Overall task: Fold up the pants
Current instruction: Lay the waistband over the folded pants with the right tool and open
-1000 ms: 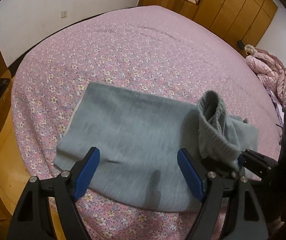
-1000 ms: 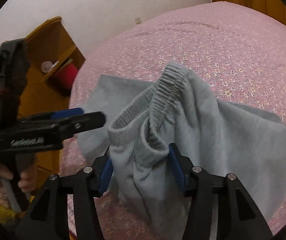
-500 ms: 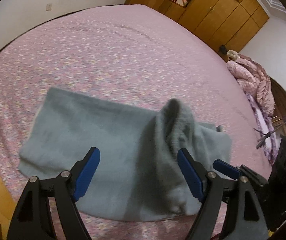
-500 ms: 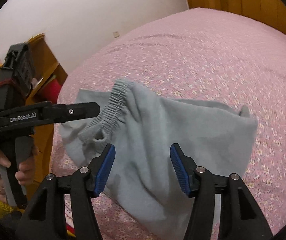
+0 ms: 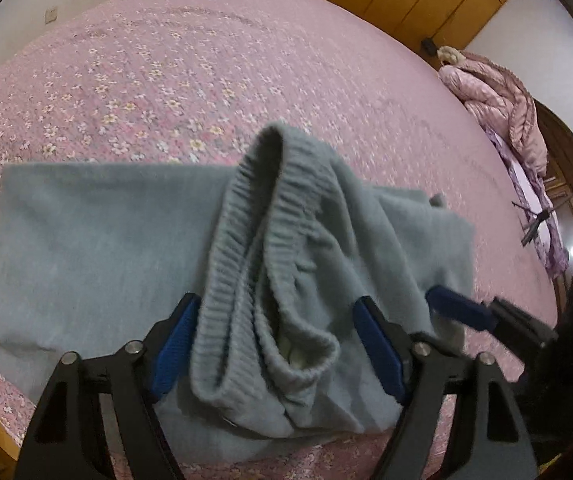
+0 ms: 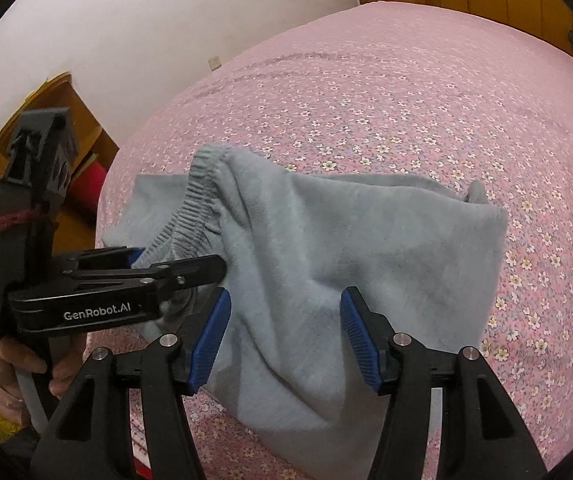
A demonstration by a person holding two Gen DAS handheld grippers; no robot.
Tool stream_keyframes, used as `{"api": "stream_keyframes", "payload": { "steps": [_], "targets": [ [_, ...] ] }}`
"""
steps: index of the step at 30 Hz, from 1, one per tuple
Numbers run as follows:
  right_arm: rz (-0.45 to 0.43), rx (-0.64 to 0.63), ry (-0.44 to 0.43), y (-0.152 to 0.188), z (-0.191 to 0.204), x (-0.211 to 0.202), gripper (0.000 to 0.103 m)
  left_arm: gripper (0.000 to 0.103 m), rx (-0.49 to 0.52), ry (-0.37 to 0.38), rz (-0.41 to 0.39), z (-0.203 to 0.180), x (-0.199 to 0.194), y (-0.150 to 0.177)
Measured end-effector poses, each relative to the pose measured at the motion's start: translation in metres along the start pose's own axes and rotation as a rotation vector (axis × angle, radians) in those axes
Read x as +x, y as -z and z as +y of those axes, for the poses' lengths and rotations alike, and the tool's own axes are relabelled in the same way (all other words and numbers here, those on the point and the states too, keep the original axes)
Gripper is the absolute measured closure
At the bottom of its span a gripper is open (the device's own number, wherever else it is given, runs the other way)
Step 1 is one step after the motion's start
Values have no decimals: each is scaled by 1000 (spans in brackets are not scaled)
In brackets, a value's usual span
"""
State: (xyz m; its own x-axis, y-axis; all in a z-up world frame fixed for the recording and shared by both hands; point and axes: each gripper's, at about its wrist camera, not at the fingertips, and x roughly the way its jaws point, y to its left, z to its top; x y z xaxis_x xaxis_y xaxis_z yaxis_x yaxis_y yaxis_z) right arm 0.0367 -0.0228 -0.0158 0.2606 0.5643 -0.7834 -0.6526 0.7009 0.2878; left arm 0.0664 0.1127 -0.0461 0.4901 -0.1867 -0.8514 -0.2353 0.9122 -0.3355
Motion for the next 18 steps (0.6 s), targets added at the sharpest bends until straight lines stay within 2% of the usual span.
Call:
{"api": "stream_keyframes", "payload": {
  "steps": [1,2,3,5,7,11,18],
  "targets": [
    [-2,1,3,-1,1,1,44,43,16,-7,-7,-1,-1,2],
    [-2,3,6,0,1,1,44,59,24,-9,-8,-1,-2,4],
    [-3,7,9,1,-1,0,44,70,22,-1,-6,0,-4,6],
    [6,17,17,1,-2,0,44,73,-7,35,-15,4,-10,13],
    [24,30,30,3,-5,4,44,74,-20,50,-30,7,-19,20],
    [74,81,42,8,-14,17,44,73,-9,18,-22,10,-17,21],
    [47,171,-32,14,-31,16,43,57,-4,11,-39,3,1,9]
  ]
}}
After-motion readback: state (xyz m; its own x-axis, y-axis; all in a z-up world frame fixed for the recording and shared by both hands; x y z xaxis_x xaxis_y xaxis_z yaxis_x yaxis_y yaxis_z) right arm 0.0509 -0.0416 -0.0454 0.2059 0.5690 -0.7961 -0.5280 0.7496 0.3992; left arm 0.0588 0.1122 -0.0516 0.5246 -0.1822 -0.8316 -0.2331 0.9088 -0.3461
